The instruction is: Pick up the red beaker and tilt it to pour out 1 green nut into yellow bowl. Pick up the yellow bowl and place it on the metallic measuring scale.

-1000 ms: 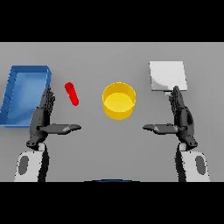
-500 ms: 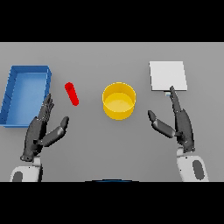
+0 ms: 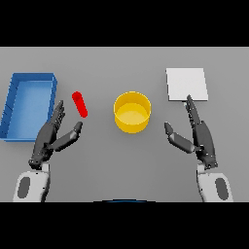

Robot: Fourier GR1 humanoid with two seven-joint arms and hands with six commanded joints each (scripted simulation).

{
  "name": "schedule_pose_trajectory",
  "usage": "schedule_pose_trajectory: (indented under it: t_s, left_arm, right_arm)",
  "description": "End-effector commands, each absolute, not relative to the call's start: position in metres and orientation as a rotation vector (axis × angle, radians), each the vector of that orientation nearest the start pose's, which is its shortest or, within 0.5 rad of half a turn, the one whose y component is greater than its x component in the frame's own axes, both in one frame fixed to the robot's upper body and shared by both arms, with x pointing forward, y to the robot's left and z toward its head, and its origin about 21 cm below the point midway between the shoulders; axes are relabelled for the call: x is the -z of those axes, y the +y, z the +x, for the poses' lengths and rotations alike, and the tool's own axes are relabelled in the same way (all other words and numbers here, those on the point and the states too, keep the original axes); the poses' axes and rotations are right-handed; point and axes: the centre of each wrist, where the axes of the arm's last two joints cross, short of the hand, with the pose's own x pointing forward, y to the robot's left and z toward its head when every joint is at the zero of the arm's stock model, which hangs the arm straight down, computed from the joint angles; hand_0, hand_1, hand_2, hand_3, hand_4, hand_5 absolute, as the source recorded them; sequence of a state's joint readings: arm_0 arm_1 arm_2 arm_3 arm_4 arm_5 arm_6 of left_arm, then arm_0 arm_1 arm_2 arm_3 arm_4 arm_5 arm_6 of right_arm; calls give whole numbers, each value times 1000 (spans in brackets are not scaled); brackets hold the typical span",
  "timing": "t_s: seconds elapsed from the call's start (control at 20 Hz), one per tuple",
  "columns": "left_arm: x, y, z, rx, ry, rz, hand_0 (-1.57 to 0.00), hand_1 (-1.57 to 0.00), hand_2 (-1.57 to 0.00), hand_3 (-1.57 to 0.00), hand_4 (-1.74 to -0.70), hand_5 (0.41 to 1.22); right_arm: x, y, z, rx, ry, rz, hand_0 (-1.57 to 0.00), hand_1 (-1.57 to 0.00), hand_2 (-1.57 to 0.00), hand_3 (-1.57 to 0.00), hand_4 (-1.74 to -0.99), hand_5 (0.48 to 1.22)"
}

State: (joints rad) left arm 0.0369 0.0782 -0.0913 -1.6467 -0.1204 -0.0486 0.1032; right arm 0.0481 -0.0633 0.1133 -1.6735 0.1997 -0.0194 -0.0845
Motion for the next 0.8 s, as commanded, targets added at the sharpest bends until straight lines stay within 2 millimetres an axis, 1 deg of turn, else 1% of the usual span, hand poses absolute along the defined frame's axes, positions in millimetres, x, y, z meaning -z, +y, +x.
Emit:
schedule_pose_trajectory:
  t_s: [0.0, 0.05, 0.1, 0.15, 0.2, 0.25, 0.3, 0.35, 0.45, 0.5, 0.55, 0.6, 0.65, 0.7, 0.75]
  left_arm:
    - [-4, 228, 245, 247, -1505, 64, 1, 1, 1, 1, -1169, 648]
    - [-2, 230, 250, 247, -1510, 64, 1, 1, 1, 1, -1178, 650]
    - [3, 226, 259, 252, -1483, 68, 1, 1, 1, 1, -1178, 648]
    - [4, 228, 266, 264, -1488, 81, 1, 1, 1, 1, -1177, 644]
    - [8, 230, 274, 267, -1485, 91, 1, 1, 1, 1, -1176, 640]
    - [9, 230, 280, 275, -1488, 82, 1, 1, 1, 1, -1178, 637]
    - [8, 226, 287, 286, -1503, 69, 1, 1, 1, 1, -1180, 636]
    - [7, 223, 292, 296, -1516, 68, 1, 1, 1, 1, -1183, 637]
    - [10, 220, 299, 309, -1523, 62, 1, 1, 1, 1, -1197, 646]
    - [8, 219, 305, 320, -1522, 72, 1, 1, 1, 1, -1200, 651]
    - [7, 217, 309, 328, -1523, 80, 1, 1, 1, 1, -1201, 654]
    - [9, 214, 316, 337, -1500, 95, 1, 1, 1, 1, -1197, 657]
    - [8, 216, 321, 341, -1495, 106, 1, 1, 1, 1, -1197, 661]
    - [11, 214, 323, 347, -1497, 102, 1, 1, 1, 1, -1197, 663]
    - [9, 213, 328, 345, -1493, 110, 1, 1, 1, 1, -1196, 664]
  right_arm:
    - [-14, -220, 233, -270, -1723, -126, 1, 1, 1, 1, -1209, 627]
    - [-12, -219, 229, -274, -1721, -123, 1, 1, 1, 1, -1215, 628]
    - [-14, -218, 232, -269, -1717, -123, 1, 1, 1, 1, -1219, 626]
    - [-14, -218, 232, -270, -1717, -122, 1, 1, 1, 1, -1220, 626]
    - [-14, -222, 233, -271, -1706, -126, 1, 1, 1, 1, -1225, 627]
    - [-10, -222, 232, -266, -1701, -121, 1, 1, 1, 1, -1229, 626]
    - [-10, -222, 232, -269, -1707, -115, 1, 1, 1, 1, -1229, 626]
    - [-12, -223, 232, -270, -1722, -123, 1, 1, 1, 1, -1227, 625]
    - [-11, -222, 233, -274, -1709, -140, 1, 1, 1, 1, -1218, 626]
    - [-14, -221, 232, -268, -1714, -126, 1, 1, 1, 1, -1222, 627]
    - [-12, -220, 232, -259, -1706, -113, 1, 1, 1, 1, -1229, 628]
    - [-17, -219, 235, -266, -1710, -121, 1, 1, 1, 1, -1227, 630]
    - [-18, -219, 235, -268, -1708, -127, 1, 1, 1, 1, -1226, 631]
    - [-15, -220, 235, -261, -1705, -125, 1, 1, 1, 1, -1231, 633]
    - [-16, -218, 232, -261, -1710, -118, 1, 1, 1, 1, -1233, 634]
